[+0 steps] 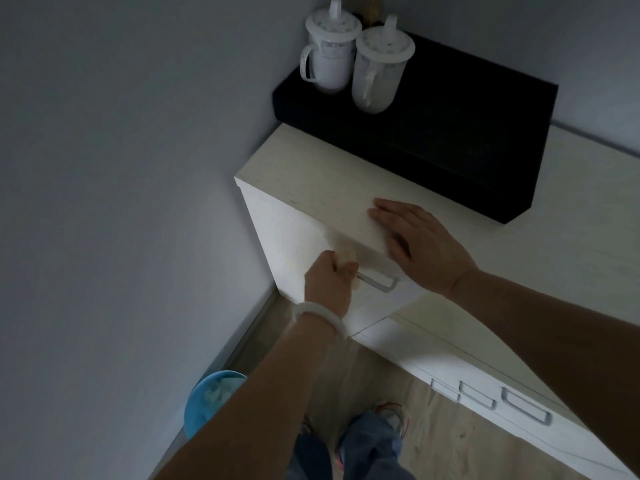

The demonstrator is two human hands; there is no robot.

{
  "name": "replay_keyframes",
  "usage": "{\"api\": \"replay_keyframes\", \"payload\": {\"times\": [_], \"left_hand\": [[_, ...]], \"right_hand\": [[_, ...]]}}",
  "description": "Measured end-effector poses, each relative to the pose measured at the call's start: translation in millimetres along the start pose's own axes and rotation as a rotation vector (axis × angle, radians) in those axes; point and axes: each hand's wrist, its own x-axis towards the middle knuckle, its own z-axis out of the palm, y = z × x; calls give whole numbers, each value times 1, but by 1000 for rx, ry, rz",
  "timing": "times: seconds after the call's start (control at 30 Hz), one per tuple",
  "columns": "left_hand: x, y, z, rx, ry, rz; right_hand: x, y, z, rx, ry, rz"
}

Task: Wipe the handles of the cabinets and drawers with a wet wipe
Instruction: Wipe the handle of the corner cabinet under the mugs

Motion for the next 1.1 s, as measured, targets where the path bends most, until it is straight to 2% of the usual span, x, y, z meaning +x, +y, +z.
{"api": "replay_keyframes", "payload": {"times": [0.07,0.17,0.27,0.43,0.6,0.87,1.1], "left_hand": [[-16,1,7,26,18,43],[-25,-2,12,-37,12,13],[-27,-2,5,-2,38,19],[-47,-12,-4,-36,-131,63],[-56,-14,-25,-121,-122,58],[-58,-8,-66,-19,-95,115],[-53,2,-75,44,-137,170]], "right_hand": [[0,0,-1,-6,-6,10],[-1,-2,-1,-13,-21,19],[0,-2,-1,-14,-21,18],[0,-2,0,-36,-37,25],[-3,-9,-2,-48,-20,39],[-17,-44,6,-7,33,216],[-37,-59,5,-27,4,277]]}}
